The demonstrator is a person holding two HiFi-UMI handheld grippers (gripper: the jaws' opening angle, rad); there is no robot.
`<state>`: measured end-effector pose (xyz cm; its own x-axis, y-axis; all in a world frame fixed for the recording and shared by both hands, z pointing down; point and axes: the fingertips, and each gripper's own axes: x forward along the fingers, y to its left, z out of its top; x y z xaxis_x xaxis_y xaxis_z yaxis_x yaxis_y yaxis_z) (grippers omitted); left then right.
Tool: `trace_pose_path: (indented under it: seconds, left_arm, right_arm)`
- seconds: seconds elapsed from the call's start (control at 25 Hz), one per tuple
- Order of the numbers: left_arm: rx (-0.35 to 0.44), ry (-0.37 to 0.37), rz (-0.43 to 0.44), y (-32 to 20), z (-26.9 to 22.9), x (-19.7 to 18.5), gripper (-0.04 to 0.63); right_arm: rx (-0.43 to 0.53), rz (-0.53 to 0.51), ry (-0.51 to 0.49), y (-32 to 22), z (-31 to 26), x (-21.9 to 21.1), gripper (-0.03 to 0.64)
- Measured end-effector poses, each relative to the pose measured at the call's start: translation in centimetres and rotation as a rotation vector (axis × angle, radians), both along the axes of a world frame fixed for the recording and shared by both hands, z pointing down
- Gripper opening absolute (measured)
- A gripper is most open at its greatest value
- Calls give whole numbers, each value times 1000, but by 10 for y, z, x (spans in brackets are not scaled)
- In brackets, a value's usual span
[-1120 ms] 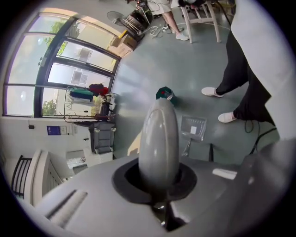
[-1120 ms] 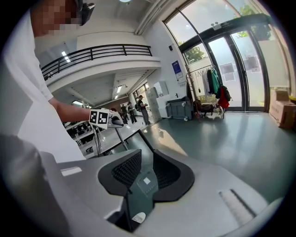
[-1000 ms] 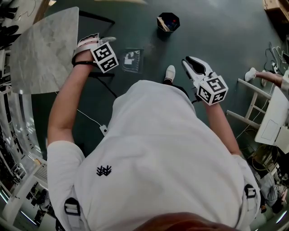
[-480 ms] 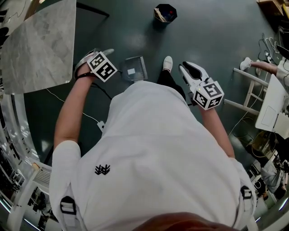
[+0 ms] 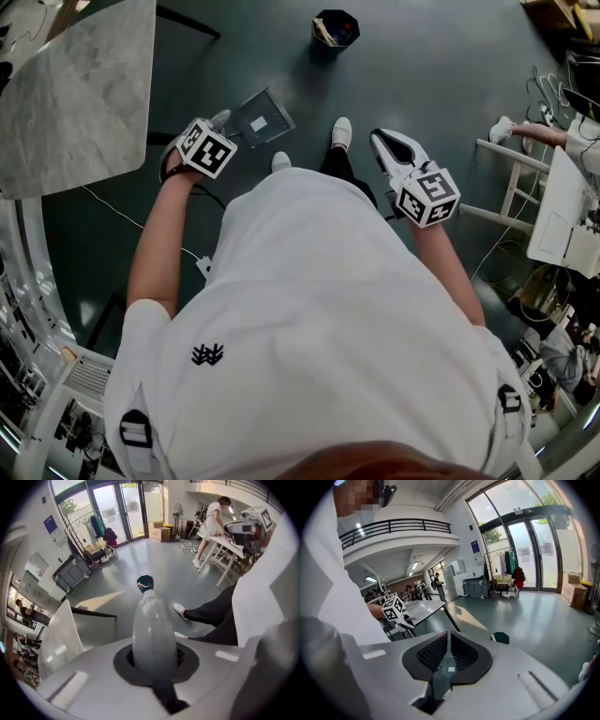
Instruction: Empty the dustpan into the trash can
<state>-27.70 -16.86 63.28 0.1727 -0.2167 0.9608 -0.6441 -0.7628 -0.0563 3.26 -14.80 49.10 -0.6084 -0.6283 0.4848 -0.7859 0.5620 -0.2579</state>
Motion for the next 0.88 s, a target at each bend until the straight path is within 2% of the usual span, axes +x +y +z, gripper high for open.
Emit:
trace_pose_path:
  seconds: [0.2, 0.32, 0.48, 0.88]
  left_arm:
    - [26, 82, -90, -7, -10, -4, 58]
    - [47, 105, -155, -11, -16, -13, 58]
    - [6, 151, -221, -4, -13, -15, 58]
    - [0, 242, -222, 14, -19, 12, 61]
  right_arm:
    - [9, 0, -2, 4, -4, -6, 18]
    - [18, -8, 3, 6, -6, -8, 15]
    - [23, -13, 14, 7, -8, -9, 9]
    - [32, -17, 14, 4, -7, -12, 3]
